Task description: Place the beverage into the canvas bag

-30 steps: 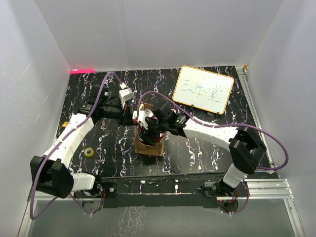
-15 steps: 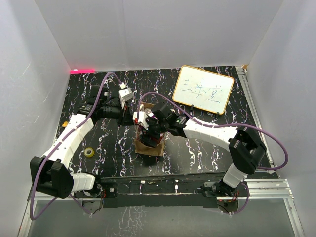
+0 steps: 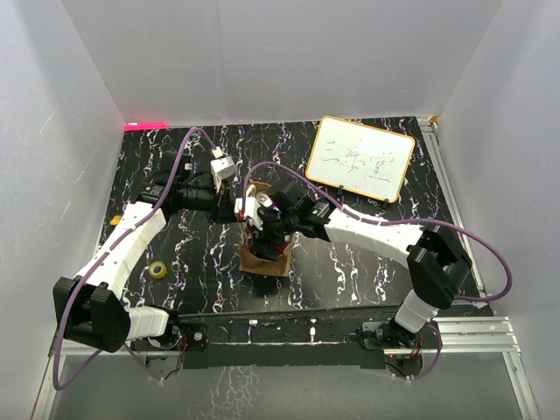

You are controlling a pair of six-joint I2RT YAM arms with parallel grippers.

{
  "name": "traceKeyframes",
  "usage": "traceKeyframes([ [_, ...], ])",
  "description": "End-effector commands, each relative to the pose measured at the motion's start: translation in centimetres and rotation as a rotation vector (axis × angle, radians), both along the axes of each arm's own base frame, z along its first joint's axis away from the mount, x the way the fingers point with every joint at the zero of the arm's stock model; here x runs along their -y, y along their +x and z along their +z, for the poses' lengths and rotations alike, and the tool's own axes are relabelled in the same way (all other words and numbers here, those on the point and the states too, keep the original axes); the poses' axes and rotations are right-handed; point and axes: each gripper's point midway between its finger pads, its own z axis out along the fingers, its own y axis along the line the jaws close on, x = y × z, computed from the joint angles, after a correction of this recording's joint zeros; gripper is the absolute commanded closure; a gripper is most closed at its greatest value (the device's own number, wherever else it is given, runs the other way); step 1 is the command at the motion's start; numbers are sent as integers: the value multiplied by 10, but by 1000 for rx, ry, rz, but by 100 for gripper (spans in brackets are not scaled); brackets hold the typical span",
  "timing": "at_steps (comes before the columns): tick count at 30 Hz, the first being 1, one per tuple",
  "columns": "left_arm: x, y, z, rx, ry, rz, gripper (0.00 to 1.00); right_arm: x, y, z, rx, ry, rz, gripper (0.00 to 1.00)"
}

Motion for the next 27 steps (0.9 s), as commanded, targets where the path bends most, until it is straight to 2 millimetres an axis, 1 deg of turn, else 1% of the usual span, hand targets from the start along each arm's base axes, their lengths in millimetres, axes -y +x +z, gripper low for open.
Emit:
traceKeyframes([
  [1, 3, -10, 8, 23, -30, -38, 100, -8, -14, 32, 4, 63, 70, 21],
  [6, 2, -10, 8, 24, -30, -37, 100, -7, -12, 38, 32, 69, 66, 24],
  [11, 3, -9, 8, 21, -29, -38, 100, -7, -12, 50, 52, 85, 70, 30],
  [19, 2, -9, 7, 23, -25, -35, 100, -6, -10, 70, 83, 103, 74, 31],
  [24, 3, -9, 10, 22, -34, -42, 100, -1, -3, 83, 124, 109, 45, 31],
  [27, 4, -10, 13, 23, -43, -47, 100, 8, 6, 93, 146, 120, 13, 30],
])
